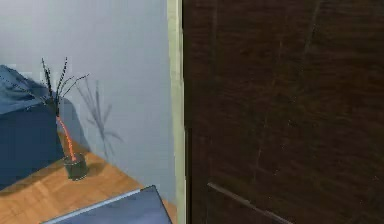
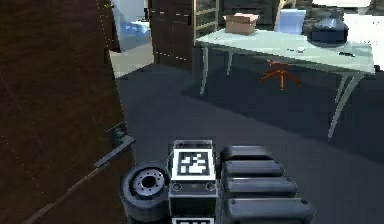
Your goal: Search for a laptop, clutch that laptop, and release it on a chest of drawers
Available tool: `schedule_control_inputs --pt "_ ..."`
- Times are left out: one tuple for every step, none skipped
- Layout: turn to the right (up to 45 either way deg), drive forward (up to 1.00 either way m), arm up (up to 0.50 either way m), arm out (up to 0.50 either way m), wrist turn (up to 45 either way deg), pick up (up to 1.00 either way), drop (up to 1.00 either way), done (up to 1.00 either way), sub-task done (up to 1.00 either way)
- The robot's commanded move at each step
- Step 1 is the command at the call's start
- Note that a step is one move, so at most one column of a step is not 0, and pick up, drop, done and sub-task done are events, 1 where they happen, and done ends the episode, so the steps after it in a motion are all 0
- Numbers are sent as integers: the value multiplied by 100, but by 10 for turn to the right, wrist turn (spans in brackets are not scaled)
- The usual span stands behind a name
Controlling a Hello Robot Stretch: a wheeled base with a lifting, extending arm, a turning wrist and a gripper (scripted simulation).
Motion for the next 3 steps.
schedule_control_inputs --pt "330 0 0 0 0 0 0 0 0" --pt "0 15 0 0 0 0 0 0 0" --pt "-450 0 0 0 0 0 0 0 0"
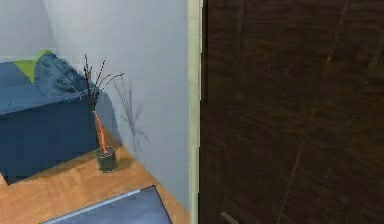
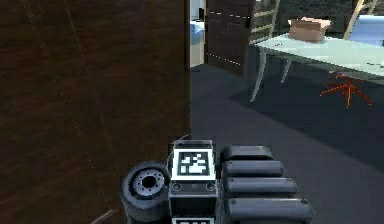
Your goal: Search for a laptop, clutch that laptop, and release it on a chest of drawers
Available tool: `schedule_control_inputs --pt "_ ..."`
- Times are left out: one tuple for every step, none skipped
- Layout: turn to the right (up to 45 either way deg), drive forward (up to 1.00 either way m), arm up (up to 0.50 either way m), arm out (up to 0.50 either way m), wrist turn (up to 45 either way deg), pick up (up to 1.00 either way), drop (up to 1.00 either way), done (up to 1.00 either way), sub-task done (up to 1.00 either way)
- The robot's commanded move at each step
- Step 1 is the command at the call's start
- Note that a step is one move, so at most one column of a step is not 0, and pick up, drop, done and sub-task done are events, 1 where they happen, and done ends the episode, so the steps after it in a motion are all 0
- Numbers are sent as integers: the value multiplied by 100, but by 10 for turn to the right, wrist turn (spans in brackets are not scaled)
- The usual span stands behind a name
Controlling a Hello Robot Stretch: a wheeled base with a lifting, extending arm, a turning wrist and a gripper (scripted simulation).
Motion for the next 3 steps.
schedule_control_inputs --pt "-150 0 0 0 0 0 0 0 0" --pt "0 30 0 0 0 0 0 0 0" --pt "-240 0 0 0 0 0 0 0 0"
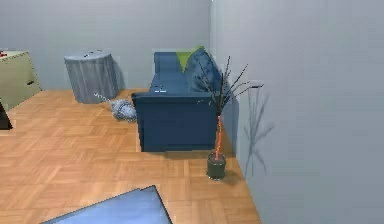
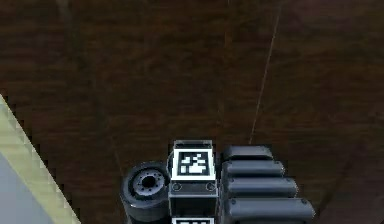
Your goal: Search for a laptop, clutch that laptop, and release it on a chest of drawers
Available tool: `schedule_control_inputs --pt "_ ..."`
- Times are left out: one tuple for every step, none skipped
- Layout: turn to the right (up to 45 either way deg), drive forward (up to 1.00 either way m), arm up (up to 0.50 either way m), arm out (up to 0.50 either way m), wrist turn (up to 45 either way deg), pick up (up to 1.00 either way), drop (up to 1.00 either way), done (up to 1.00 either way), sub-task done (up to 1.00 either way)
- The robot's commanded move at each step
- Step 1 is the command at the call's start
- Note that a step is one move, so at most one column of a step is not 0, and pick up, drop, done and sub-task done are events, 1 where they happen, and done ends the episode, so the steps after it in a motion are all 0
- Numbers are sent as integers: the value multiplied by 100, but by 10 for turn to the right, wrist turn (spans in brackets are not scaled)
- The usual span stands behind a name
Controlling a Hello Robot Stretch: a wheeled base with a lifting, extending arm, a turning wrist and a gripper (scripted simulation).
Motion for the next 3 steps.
schedule_control_inputs --pt "0 30 0 0 0 0 0 0 0" --pt "-390 0 0 0 0 0 0 0 0" --pt "0 100 0 0 0 0 0 0 0"
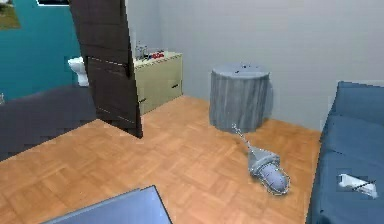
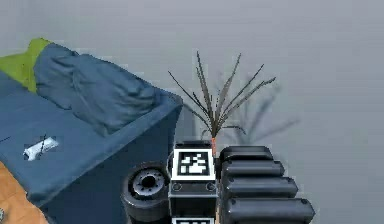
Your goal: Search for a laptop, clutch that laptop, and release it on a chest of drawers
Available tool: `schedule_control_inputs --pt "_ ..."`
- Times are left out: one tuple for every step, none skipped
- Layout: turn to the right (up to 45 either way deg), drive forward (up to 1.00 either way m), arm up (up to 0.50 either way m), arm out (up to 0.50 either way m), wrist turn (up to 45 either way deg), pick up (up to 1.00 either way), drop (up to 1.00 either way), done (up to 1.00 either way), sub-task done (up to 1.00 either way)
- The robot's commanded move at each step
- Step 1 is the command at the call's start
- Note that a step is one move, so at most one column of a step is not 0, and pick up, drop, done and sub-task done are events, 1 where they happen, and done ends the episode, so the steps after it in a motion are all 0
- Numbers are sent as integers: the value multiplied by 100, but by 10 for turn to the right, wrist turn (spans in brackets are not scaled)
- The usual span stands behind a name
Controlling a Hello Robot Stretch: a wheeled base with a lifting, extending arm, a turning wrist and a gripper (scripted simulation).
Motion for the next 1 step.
schedule_control_inputs --pt "0 100 0 0 0 0 0 0 0"
